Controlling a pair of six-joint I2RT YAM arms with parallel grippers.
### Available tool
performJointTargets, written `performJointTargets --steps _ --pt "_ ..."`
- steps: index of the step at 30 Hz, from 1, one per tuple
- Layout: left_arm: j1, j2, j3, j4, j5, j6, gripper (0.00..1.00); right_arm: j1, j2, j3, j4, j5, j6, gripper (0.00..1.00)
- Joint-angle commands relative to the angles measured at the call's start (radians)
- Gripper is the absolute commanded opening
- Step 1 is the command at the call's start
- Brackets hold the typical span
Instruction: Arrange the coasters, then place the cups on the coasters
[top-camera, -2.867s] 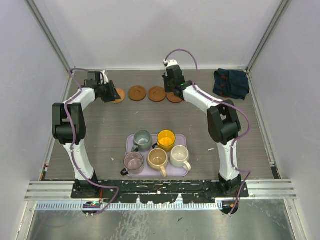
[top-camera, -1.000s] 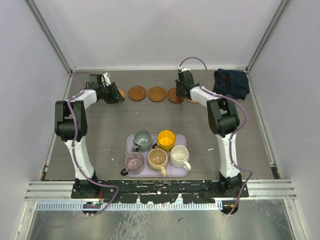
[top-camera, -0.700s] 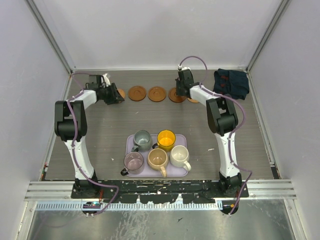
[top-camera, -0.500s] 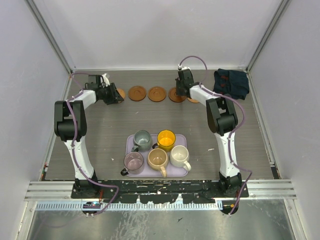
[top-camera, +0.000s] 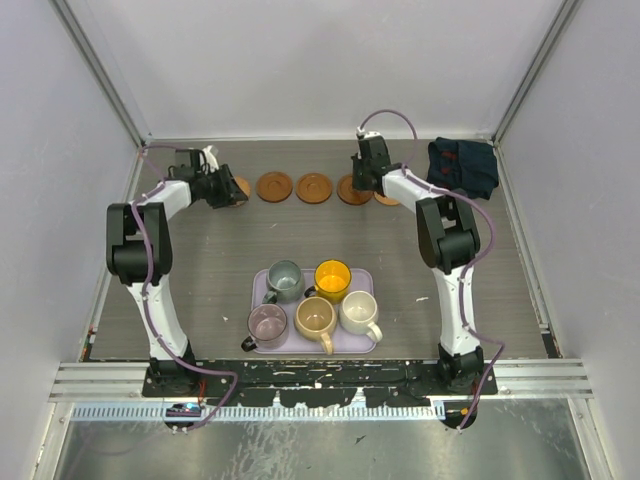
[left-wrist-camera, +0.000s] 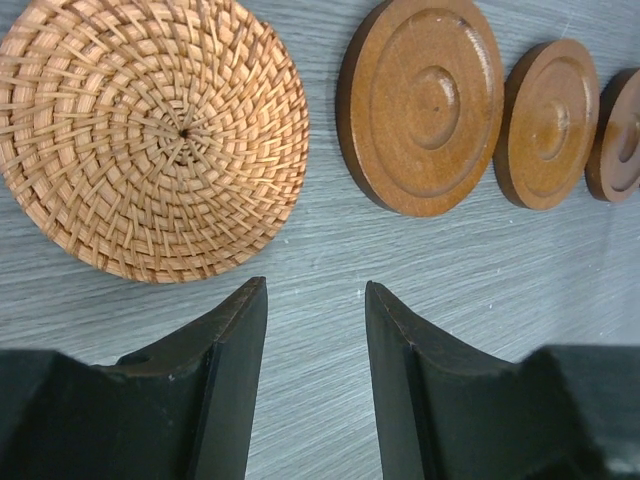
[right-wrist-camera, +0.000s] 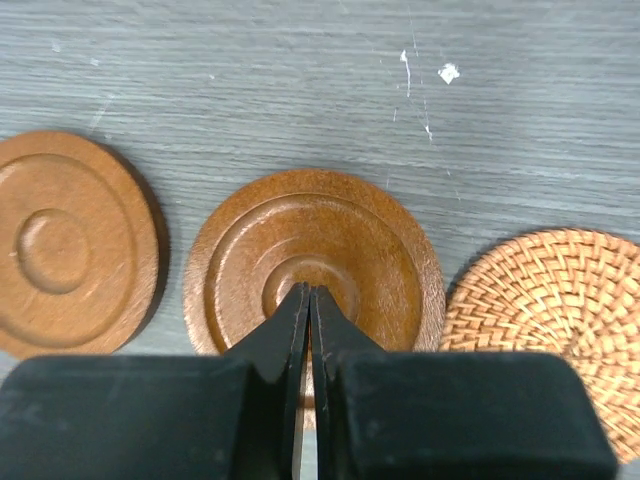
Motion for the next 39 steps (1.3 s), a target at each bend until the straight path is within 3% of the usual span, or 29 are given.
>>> performJointTargets --steps 1,11,17,39 --pt "0.01 -0.097 -0.005 0.074 0.035 -0.014 0.45 -0.004 -0.192 -0.033 0.087 -0.003 -0.021 0.09" --pt "0.014 -0.125 0.001 0.02 -0.052 0.032 0.46 -0.024 -0.311 -0.211 0.109 0.136 -0.037 0.08" --pt "0.017 -0.111 0.007 0.001 -0.1 0.064 0.46 -0.07 -0.344 -0.299 0.122 0.141 -0.031 0.07" --pt "0.021 0.038 0.116 -0.047 -0.096 0.068 0.47 -0.109 -0.233 -0.294 0.112 0.124 -0.02 0.06"
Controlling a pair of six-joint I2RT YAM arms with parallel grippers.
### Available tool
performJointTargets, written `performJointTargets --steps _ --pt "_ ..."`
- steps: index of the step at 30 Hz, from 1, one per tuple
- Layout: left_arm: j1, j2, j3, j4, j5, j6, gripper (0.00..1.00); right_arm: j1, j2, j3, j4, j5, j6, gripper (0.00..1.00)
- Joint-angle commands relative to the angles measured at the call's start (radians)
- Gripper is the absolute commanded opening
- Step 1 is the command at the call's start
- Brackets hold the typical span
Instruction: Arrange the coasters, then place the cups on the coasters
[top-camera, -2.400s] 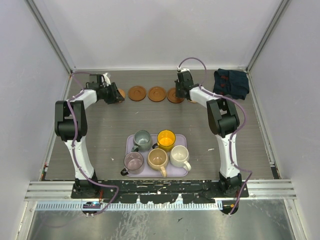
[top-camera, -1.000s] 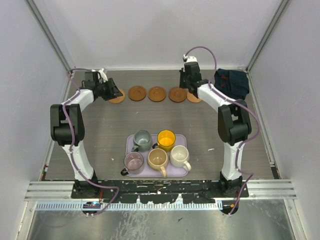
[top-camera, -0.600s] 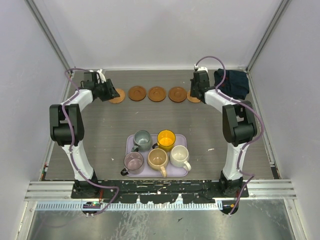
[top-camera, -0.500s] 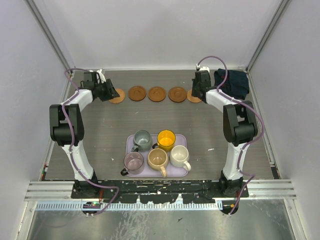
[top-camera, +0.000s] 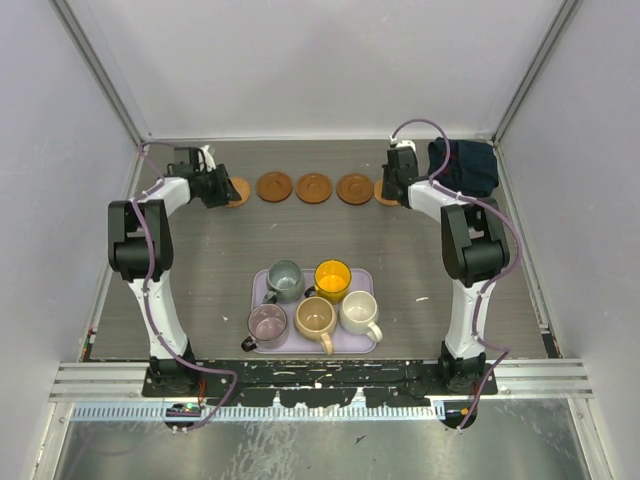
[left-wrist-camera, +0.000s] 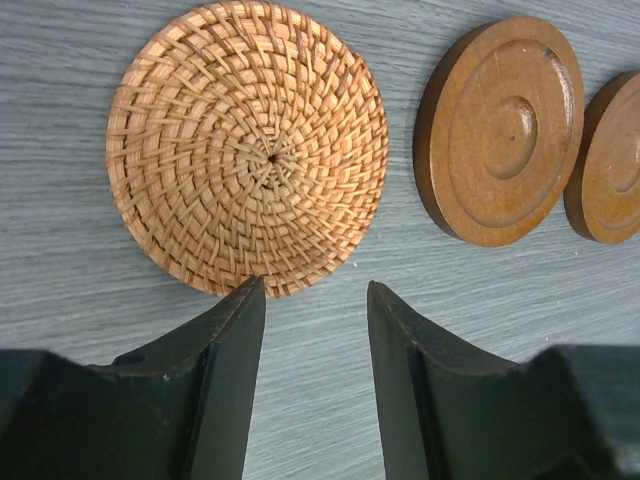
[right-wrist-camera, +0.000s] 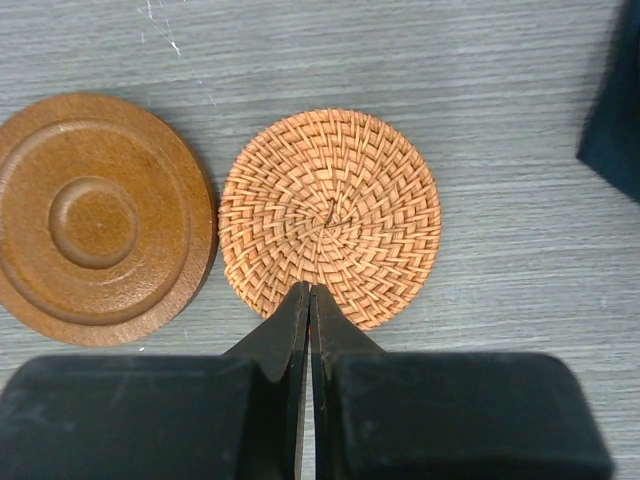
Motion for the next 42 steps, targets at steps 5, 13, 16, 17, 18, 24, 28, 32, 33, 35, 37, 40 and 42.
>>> performJointTargets --steps 5,13,16,17,18,24,28,32,33,35,37,40,42 --pt "0.009 0.035 0.087 -0.012 0.005 0.023 0.47 -0.015 0.044 0.047 0.033 -0.008 0.008 0.06" --pt "0.008 0.036 0.084 -0.013 0.011 0.023 0.47 -0.037 0.106 0.093 0.011 -0.005 0.036 0.06" --pt "0.008 0.031 0.078 -0.012 0.016 0.02 0.47 -0.045 0.11 0.099 0.0 0.015 0.06 0.06" --pt "0.008 0.03 0.075 -0.011 0.016 0.02 0.47 -0.047 0.109 0.099 -0.005 0.032 0.065 0.06" --pt "0.008 0.029 0.072 -0.012 0.017 0.019 0.47 -0.049 0.107 0.098 -0.007 0.052 0.068 0.06" --pt "0.008 0.023 0.06 -0.007 0.017 0.018 0.47 -0.055 0.085 0.075 -0.018 0.062 0.074 0.06" --pt "0.008 0.022 0.06 -0.001 0.021 0.013 0.47 -0.054 0.071 0.059 -0.017 0.061 0.082 0.06" --pt "0.009 0.022 0.06 0.001 0.023 0.008 0.48 -0.055 0.056 0.044 -0.02 0.056 0.095 0.06" --pt "0.008 0.021 0.06 0.0 0.025 0.007 0.48 -0.054 0.05 0.039 -0.022 0.055 0.1 0.06" --pt "0.008 0.02 0.058 0.002 0.026 0.008 0.48 -0.055 0.038 0.024 -0.022 0.047 0.114 0.06" --pt "0.008 0.018 0.055 0.005 0.025 0.007 0.48 -0.054 0.024 0.008 -0.019 0.035 0.125 0.06" --pt "0.008 0.017 0.051 0.006 0.025 0.006 0.48 -0.054 0.009 -0.011 -0.013 0.017 0.135 0.06" --pt "0.01 0.016 0.05 0.007 0.026 0.005 0.48 -0.053 0.006 -0.018 -0.013 -0.008 0.136 0.06"
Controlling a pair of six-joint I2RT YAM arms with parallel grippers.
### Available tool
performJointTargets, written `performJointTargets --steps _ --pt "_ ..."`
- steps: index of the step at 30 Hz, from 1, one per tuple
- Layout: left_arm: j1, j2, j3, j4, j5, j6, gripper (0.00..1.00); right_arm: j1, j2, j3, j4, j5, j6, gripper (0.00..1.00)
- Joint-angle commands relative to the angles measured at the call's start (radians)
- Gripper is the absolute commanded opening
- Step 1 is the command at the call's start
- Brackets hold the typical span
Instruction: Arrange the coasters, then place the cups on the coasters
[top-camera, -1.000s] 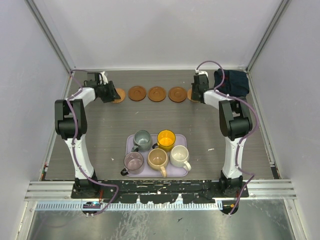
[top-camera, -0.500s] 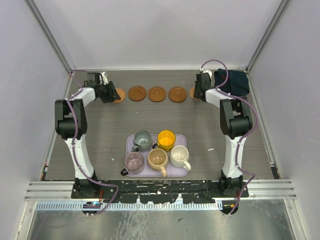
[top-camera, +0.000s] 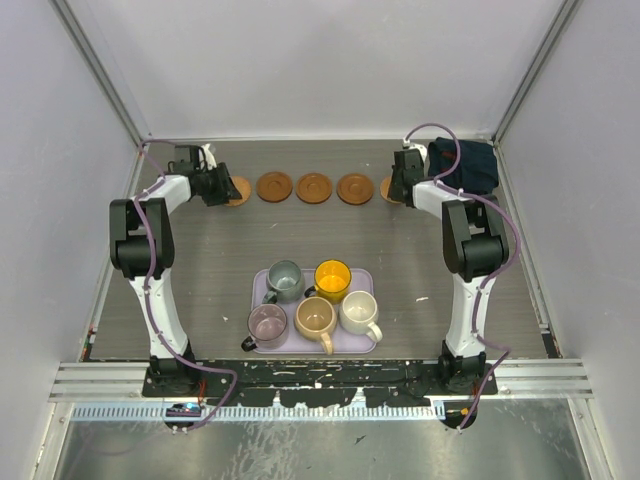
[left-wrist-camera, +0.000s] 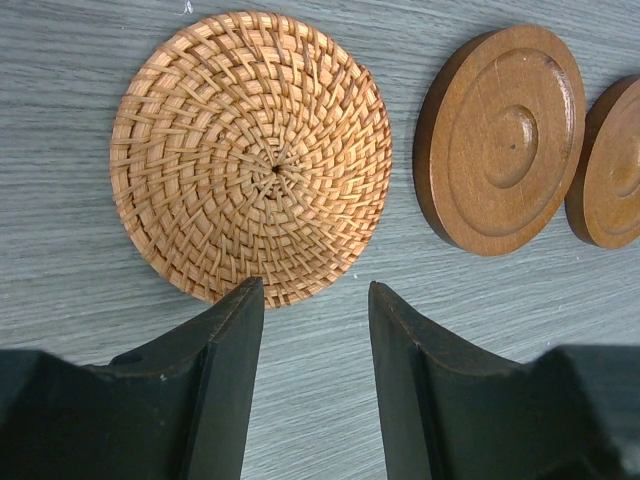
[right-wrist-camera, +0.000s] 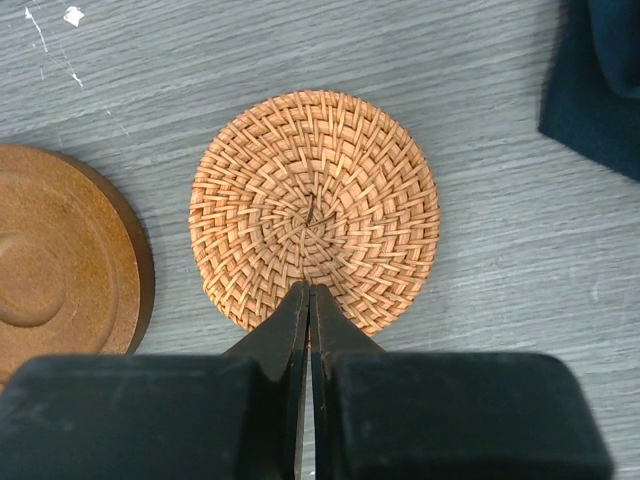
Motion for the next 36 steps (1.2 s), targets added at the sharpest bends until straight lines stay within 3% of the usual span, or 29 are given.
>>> performJointTargets --steps 1,15,27,36 --pt "0.008 -0.021 -0.001 0.035 0.019 -0.008 0.48 -0.005 -0.055 -0.028 -0.025 -0.037 0.023 0.06" --pt "0.01 -0.027 0.002 0.047 0.025 -0.011 0.48 -0.003 -0.032 0.037 -0.031 -0.036 -0.025 0.07" --pt "0.012 -0.106 0.017 0.062 0.064 -0.027 0.49 -0.003 -0.111 0.142 -0.028 -0.091 -0.092 0.09" --pt "0.012 -0.176 -0.022 0.143 0.133 -0.096 0.49 -0.004 -0.264 -0.013 0.023 -0.121 -0.075 0.09"
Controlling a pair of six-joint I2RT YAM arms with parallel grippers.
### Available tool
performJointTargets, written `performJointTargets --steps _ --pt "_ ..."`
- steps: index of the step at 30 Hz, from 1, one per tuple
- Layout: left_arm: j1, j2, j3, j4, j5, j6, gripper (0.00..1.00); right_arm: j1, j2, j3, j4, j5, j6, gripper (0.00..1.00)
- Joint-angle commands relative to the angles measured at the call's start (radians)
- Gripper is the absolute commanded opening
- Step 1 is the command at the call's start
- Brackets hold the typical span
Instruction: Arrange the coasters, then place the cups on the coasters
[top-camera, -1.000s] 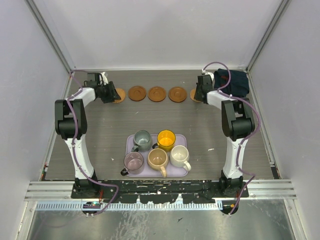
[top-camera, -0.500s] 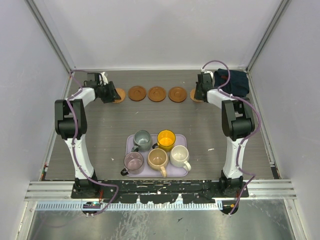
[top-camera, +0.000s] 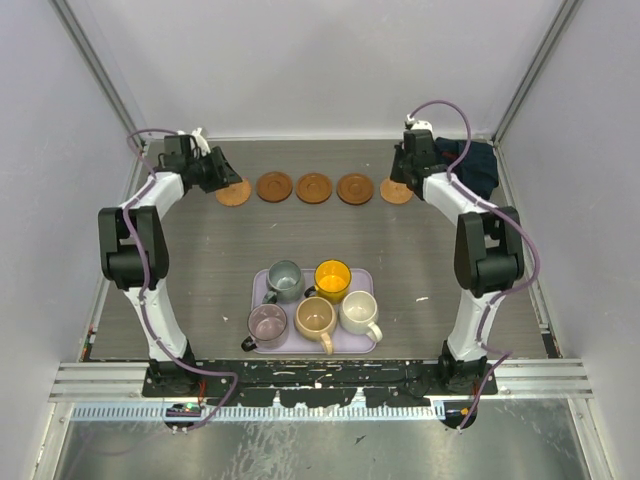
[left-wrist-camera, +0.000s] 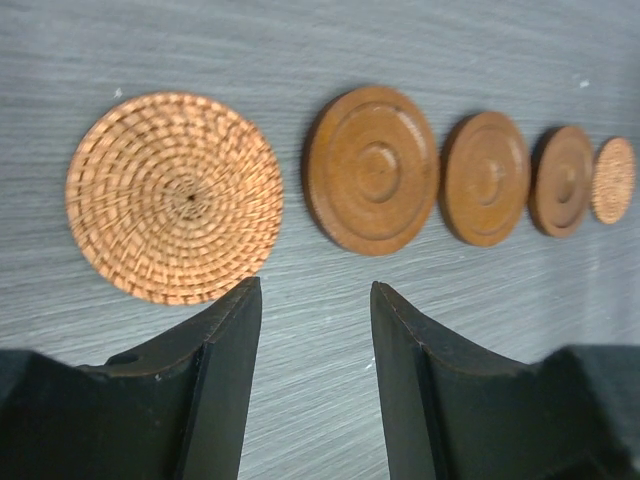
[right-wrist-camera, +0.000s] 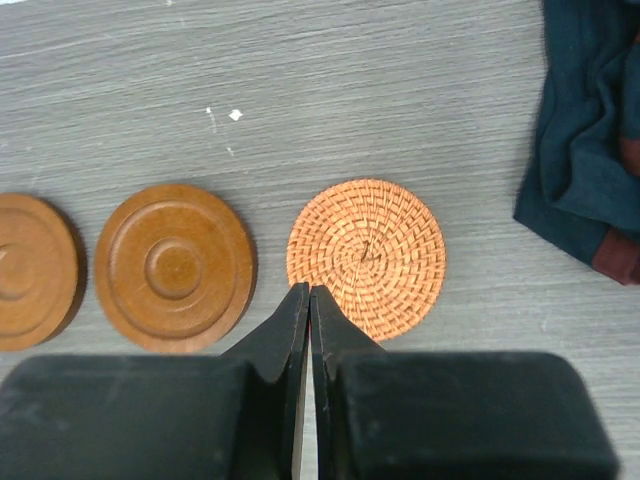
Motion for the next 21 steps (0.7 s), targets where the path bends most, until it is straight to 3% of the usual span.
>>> performJointTargets --steps 1,6,10,15,21 --pt "0.007 -0.064 0.0 0.112 0.077 -0.06 0.49 -0.002 -0.152 -0.095 0.069 -0.026 0.005 0.09" --pt "-0.017 -0.011 0.019 0.204 0.132 -0.115 0.41 -0.002 -0.259 -0.239 0.129 -0.057 0.033 0.09" --pt "-0.062 0.035 0.041 0.245 0.145 -0.113 0.24 -0.002 -0.332 -0.32 0.156 -0.078 0.043 0.02" --pt "-0.099 0.116 0.105 0.273 0.183 -0.129 0.0 -0.002 -0.396 -0.375 0.167 -0.092 0.054 0.01" --pt "-0.128 0.206 0.186 0.282 0.219 -0.141 0.0 -0.001 -0.43 -0.413 0.175 -0.1 0.069 0.01"
